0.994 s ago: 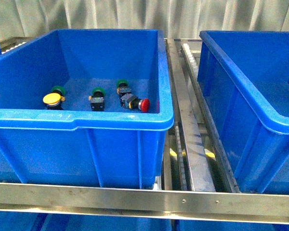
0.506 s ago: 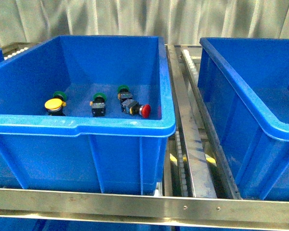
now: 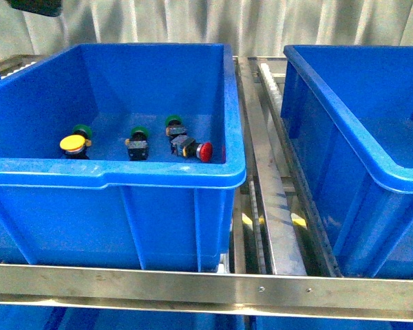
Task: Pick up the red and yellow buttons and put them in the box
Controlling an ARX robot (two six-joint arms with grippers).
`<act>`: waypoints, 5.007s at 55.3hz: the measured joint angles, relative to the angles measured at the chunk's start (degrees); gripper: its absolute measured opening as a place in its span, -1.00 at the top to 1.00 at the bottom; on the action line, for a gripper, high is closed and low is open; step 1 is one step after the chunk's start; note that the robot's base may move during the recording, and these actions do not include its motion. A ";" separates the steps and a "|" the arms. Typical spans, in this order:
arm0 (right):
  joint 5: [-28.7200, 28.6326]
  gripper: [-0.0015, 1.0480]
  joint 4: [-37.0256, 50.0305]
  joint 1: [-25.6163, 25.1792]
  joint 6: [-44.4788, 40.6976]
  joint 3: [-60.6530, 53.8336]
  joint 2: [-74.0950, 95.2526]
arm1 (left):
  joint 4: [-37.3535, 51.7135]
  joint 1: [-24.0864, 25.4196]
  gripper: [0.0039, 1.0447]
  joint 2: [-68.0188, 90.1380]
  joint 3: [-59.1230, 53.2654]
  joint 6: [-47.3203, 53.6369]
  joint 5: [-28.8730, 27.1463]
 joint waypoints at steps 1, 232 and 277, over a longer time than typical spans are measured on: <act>-0.02 -0.88 0.00 0.00 0.00 0.00 0.00 | -0.68 0.26 -0.85 0.55 0.83 0.00 0.61; -0.02 -0.88 0.00 0.00 0.00 0.00 0.00 | 39.98 -1.44 0.40 44.83 29.33 -44.65 59.06; 0.00 -0.88 0.00 0.00 0.00 0.00 0.00 | 48.87 -10.97 0.40 30.08 17.59 -53.33 76.19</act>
